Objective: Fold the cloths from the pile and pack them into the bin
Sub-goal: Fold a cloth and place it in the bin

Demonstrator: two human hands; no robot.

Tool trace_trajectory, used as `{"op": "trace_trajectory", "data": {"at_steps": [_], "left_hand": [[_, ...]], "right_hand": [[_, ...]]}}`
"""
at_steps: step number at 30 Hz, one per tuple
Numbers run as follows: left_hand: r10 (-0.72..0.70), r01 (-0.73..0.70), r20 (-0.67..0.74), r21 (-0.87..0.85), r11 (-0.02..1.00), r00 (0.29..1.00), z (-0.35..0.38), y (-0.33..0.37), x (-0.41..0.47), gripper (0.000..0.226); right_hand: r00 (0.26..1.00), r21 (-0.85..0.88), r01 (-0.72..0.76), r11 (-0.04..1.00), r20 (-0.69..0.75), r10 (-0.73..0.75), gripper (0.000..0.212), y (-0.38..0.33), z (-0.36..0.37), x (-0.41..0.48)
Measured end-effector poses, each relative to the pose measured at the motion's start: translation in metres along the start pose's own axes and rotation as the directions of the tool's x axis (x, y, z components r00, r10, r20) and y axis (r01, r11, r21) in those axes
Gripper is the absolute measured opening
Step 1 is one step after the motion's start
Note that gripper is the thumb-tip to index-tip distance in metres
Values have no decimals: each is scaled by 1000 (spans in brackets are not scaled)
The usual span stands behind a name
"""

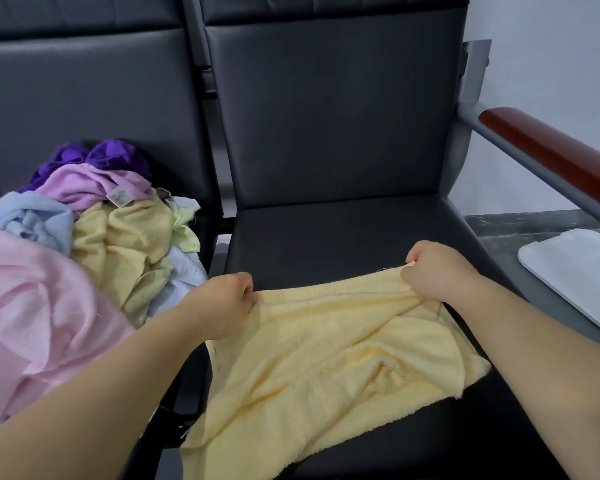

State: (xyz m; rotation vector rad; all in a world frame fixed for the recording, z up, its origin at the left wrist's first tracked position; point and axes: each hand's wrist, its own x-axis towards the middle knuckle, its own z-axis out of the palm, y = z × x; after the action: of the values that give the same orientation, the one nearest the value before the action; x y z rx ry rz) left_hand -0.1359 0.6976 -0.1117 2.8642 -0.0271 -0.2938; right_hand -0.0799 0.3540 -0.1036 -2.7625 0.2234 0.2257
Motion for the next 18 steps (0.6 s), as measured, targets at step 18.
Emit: {"op": "trace_trajectory", "data": {"at_steps": [18], "left_hand": [[-27,32,103,-45,998,994,-20,-23,-1,23]], "right_hand": [[999,-132,24,991,27,-21,9,-6,-3,-9]]}}
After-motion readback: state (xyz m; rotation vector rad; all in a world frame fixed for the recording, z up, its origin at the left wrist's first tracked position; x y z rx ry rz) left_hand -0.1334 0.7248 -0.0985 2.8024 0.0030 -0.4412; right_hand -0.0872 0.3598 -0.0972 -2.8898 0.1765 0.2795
